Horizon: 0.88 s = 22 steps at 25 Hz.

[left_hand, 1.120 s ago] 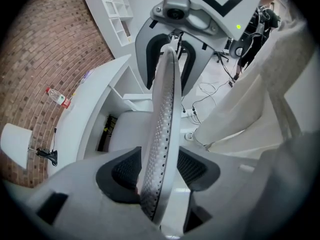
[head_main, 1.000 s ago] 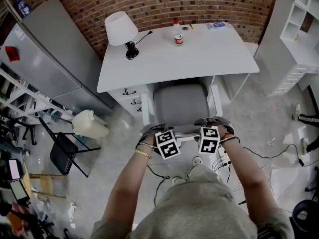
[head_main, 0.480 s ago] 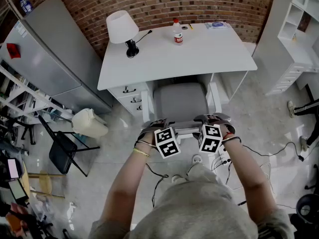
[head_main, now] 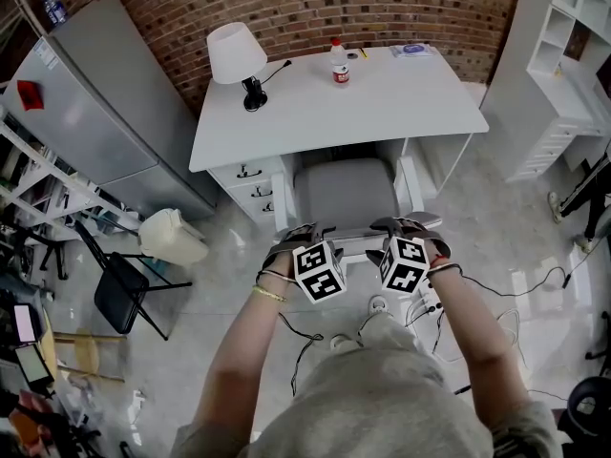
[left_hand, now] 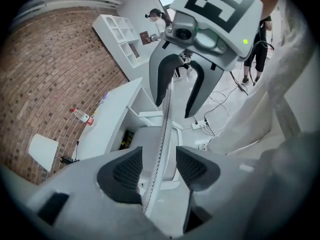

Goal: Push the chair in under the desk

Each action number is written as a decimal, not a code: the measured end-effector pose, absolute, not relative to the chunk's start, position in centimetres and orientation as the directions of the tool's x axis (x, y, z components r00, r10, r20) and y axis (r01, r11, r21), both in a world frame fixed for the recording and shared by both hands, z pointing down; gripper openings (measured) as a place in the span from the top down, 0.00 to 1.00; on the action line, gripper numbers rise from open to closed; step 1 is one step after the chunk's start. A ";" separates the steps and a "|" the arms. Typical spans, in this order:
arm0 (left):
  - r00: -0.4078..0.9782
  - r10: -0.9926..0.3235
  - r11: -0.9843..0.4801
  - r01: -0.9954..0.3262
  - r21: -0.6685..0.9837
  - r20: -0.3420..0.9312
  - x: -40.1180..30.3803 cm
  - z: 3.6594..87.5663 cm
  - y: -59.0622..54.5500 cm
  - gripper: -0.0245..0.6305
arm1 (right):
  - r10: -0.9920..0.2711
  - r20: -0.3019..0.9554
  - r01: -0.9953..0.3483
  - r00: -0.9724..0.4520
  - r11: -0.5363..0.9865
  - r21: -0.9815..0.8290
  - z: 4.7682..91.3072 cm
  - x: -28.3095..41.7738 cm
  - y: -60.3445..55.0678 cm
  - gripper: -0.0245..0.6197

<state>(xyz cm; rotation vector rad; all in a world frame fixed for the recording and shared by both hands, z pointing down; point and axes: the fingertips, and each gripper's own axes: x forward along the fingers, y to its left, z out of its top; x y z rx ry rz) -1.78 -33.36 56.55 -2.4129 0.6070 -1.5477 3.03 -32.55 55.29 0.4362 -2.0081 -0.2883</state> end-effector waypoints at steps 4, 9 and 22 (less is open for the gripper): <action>0.371 -0.461 -0.885 -0.251 -0.392 0.806 -2.2 55.9 -32.8 0.64 | -0.440 0.797 -0.199 -0.414 0.898 0.393 54.9 2.8 -32.1 0.65; 0.388 -0.485 -0.871 -0.295 -0.394 0.783 -2.5 55.3 -32.2 0.65 | -0.458 0.780 -0.255 -0.426 0.888 0.383 54.4 2.8 -31.6 0.65; 0.453 -0.565 -0.796 -0.519 -0.311 0.689 -3.2 53.1 -31.3 0.74 | -0.554 0.704 -0.403 -0.444 0.825 0.395 52.7 3.1 -30.7 0.82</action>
